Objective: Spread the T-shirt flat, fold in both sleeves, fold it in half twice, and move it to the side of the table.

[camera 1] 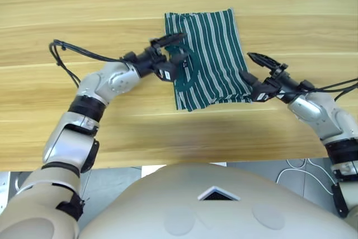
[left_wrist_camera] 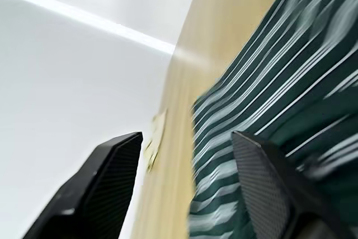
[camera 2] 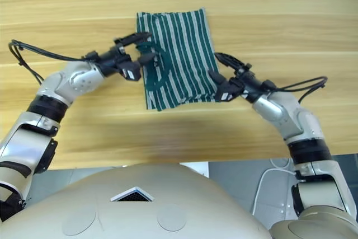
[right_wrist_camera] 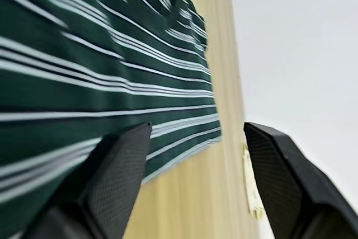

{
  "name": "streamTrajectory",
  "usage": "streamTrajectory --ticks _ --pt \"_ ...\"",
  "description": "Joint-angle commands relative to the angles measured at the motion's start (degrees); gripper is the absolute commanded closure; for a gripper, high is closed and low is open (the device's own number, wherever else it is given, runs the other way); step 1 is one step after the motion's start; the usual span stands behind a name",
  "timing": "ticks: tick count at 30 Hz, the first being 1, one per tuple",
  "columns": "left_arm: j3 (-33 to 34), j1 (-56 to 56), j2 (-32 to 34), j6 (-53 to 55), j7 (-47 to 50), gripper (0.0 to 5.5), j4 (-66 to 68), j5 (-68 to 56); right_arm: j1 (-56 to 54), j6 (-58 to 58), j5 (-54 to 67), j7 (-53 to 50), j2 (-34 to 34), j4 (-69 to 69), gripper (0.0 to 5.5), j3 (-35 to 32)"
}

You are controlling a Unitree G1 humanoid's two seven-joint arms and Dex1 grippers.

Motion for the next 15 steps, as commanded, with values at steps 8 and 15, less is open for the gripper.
streamTrajectory --ticks 8,15 --pt "-7.6 7.7 1.8 -6.7 -14.9 2.55 -6.3 -14.2 2.2 0.2 3.6 7.3 3.3 2.5 2.45 4.3" --pt "-6.6 6.6 2.8 -3.8 -15.7 2.55 -0.3 -10.1 2.4 -0.3 2.7 8.1 4.3 6.4 2.45 7.0"
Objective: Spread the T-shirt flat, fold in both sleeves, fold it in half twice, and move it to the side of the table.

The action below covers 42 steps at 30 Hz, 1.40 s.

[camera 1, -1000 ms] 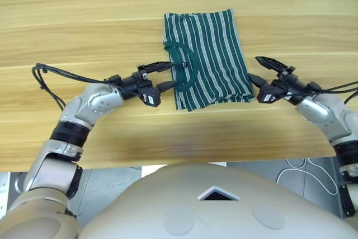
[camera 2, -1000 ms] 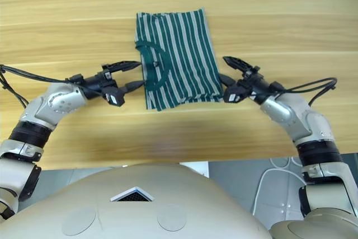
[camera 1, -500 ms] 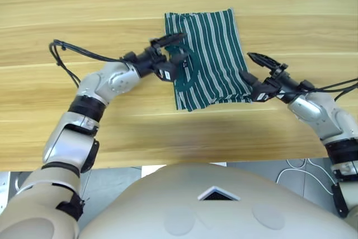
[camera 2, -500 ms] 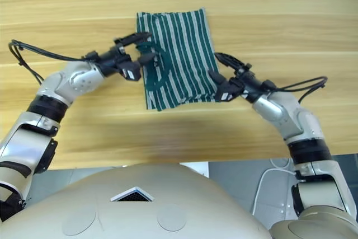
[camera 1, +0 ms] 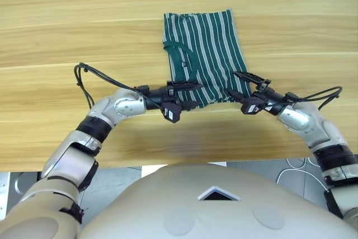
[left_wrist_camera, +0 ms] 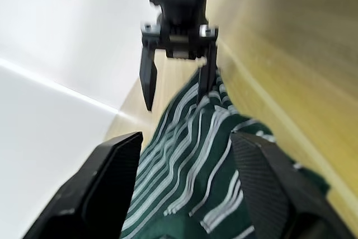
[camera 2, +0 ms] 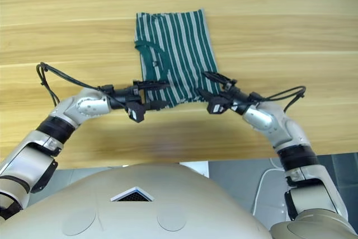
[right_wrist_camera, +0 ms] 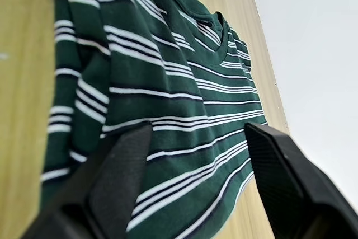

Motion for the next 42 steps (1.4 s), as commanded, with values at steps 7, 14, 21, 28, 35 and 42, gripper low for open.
streamTrajectory --ticks 7,14,21,28,35,42 --pt "0.3 -1.8 3.4 3.1 0.5 2.55 13.5 6.6 2.6 0.4 -2.1 2.2 -0.5 1.6 2.45 2.7" --pt "2.4 -0.2 6.3 2.9 1.3 2.55 11.6 5.8 3.3 0.4 -1.8 2.5 -1.4 0.2 2.45 2.4" --pt "2.6 6.3 9.1 2.7 -3.7 2.55 0.5 -1.4 3.9 -4.1 10.5 1.4 -0.2 -9.1 2.45 -1.5" --pt "7.6 13.3 11.8 5.9 -3.7 2.55 -12.1 -8.8 8.1 -3.0 20.7 4.5 -7.3 -14.0 2.45 -15.1" --pt "22.5 18.9 16.5 12.6 -1.8 2.55 -28.7 -17.7 16.7 3.3 1.3 6.5 -11.7 -9.3 2.45 -14.1" --pt "19.9 21.9 23.1 15.7 -9.3 2.55 -17.6 -5.9 12.5 2.9 -2.8 8.6 -8.5 -11.1 2.45 -7.1"
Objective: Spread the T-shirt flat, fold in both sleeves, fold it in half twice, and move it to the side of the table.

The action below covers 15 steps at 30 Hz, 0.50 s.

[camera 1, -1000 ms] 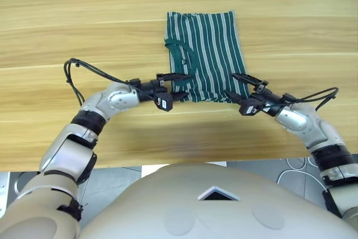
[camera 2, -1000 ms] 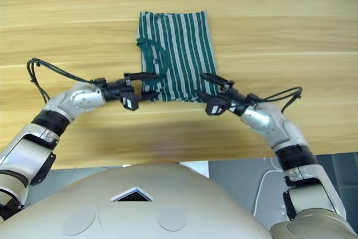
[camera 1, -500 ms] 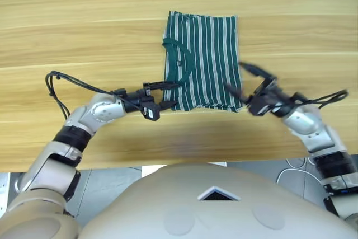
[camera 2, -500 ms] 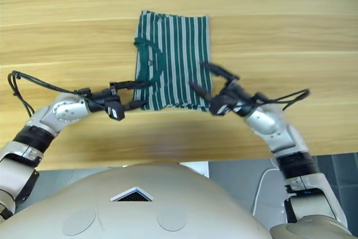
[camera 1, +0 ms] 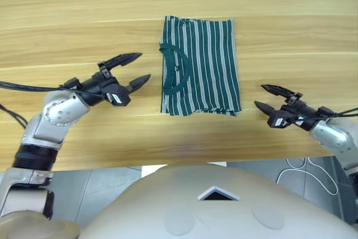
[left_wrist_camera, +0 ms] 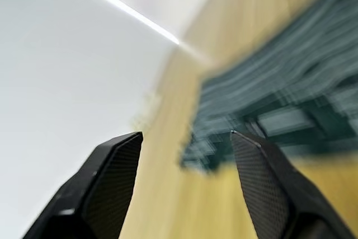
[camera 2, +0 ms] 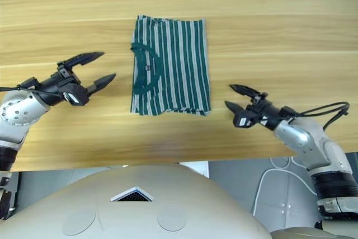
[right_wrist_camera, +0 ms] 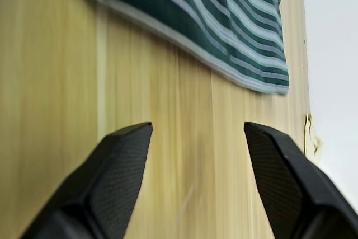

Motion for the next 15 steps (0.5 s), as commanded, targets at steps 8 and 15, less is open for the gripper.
streamTrajectory --ticks 8,15 --pt "-14.6 -2.9 -0.3 -4.3 -15.5 2.55 8.8 2.5 -4.4 -0.9 -3.8 4.0 1.8 -0.1 2.45 9.0" --pt "-20.0 -10.4 -4.6 -7.7 -16.7 2.55 16.8 4.9 -2.7 -0.6 -3.7 3.6 0.8 -1.3 2.45 8.9"
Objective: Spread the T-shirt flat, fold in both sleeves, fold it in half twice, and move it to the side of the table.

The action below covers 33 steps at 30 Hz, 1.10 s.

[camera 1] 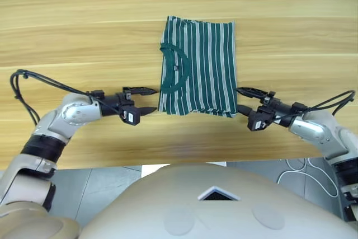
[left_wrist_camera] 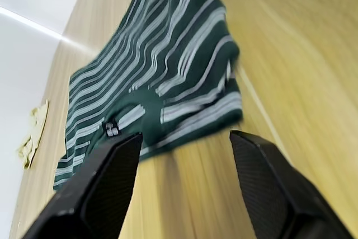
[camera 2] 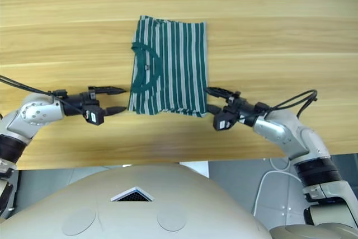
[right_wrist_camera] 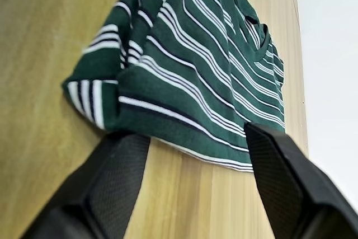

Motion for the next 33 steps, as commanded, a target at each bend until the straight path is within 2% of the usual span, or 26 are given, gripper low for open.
streamTrajectory --ticks 1,11,14,22,28,30,33 --pt "-5.2 -1.9 -2.3 0.5 -3.3 2.55 7.6 7.6 2.3 1.0 -1.9 1.8 -1.3 0.6 2.45 0.8" --pt "-9.9 -2.7 -2.9 -3.1 -5.7 2.55 9.5 6.0 4.8 1.5 -1.5 3.2 -1.8 -4.5 2.45 0.3" --pt "-11.0 -2.4 -2.6 -3.5 -6.0 3.0 9.7 5.8 2.1 1.1 -2.1 3.8 -0.9 -2.5 2.45 1.7" --pt "-12.6 -4.9 -5.1 -3.8 -3.2 4.61 14.4 9.0 -1.5 0.0 -2.7 3.2 -0.4 1.2 4.07 4.1" --pt "-12.5 -6.5 -6.2 -4.8 -1.2 5.15 18.0 9.5 -1.8 -0.8 -2.3 2.9 -0.2 1.4 5.08 4.7" --pt "-12.6 -6.6 -6.5 -5.2 -0.9 5.32 18.7 9.5 -2.0 -1.0 -2.2 2.8 0.0 1.5 5.29 4.9" --pt "-12.4 -5.3 -6.2 -5.8 -1.0 5.42 17.8 7.4 -2.4 -1.6 -0.9 2.7 0.5 1.3 5.32 5.0"
